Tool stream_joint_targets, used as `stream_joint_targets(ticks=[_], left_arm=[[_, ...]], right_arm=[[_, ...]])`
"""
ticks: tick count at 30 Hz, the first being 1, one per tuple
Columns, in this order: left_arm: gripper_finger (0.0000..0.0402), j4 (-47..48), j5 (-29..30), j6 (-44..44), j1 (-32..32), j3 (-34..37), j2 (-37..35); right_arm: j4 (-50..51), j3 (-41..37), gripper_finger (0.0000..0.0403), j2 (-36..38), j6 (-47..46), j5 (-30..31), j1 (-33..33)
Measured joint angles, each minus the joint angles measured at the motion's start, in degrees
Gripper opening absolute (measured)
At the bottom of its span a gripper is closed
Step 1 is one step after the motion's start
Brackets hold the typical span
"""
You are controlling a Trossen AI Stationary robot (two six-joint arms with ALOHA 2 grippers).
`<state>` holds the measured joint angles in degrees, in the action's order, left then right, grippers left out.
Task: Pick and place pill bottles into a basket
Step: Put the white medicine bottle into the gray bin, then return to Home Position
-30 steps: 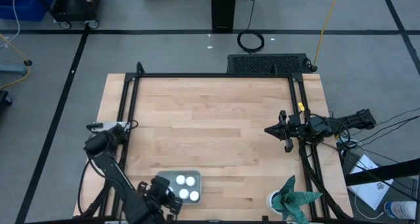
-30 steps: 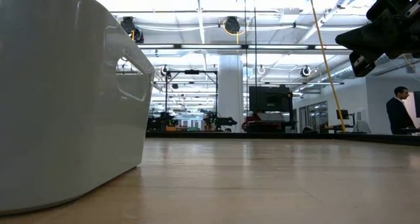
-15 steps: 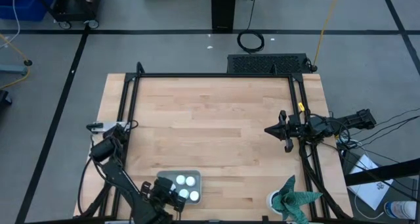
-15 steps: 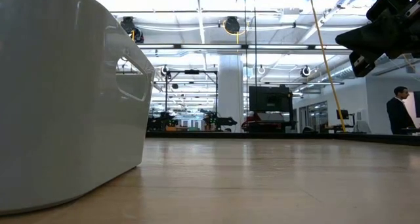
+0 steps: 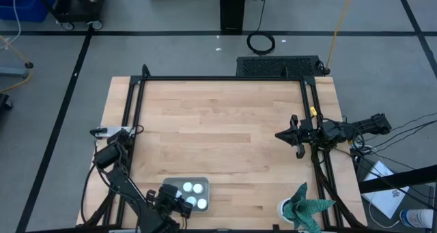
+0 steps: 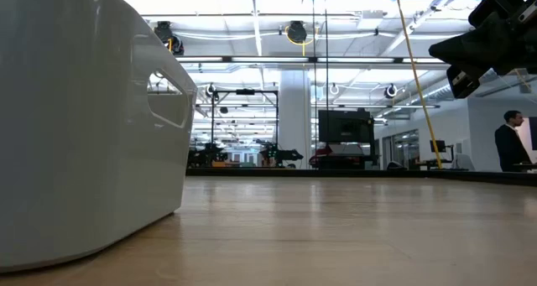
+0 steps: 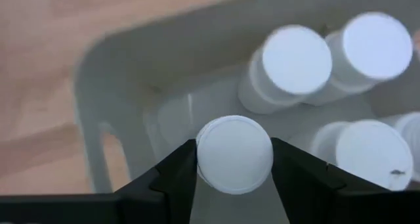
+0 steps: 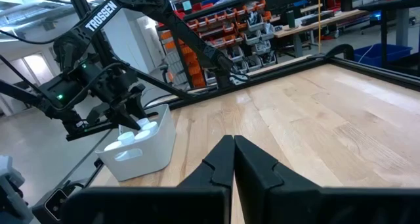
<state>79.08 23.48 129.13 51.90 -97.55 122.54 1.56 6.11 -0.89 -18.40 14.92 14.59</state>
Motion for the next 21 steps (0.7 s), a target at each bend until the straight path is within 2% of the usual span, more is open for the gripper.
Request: stream_joint_targets(ticks=[9, 19, 21], left_arm=[[0.0203, -1.41, -1.17, 1.06, -0.02, 0.06, -1.82], [0.0179, -1.18, -2.27, -1.83, -0.28, 0.06, -7.39], [0.0168, -1.19, -0.95, -2.55, -0.28, 0.06, -9.27]], right_arm=[[-0.04, 0.00, 0.0004, 0.02, 0.01, 0.00, 0.02], [-0.02, 0.00, 0.0004, 0.02, 0.01, 0.00, 0.02], [-0.02, 0.00, 0.0004, 0.02, 0.01, -0.01, 0.01]])
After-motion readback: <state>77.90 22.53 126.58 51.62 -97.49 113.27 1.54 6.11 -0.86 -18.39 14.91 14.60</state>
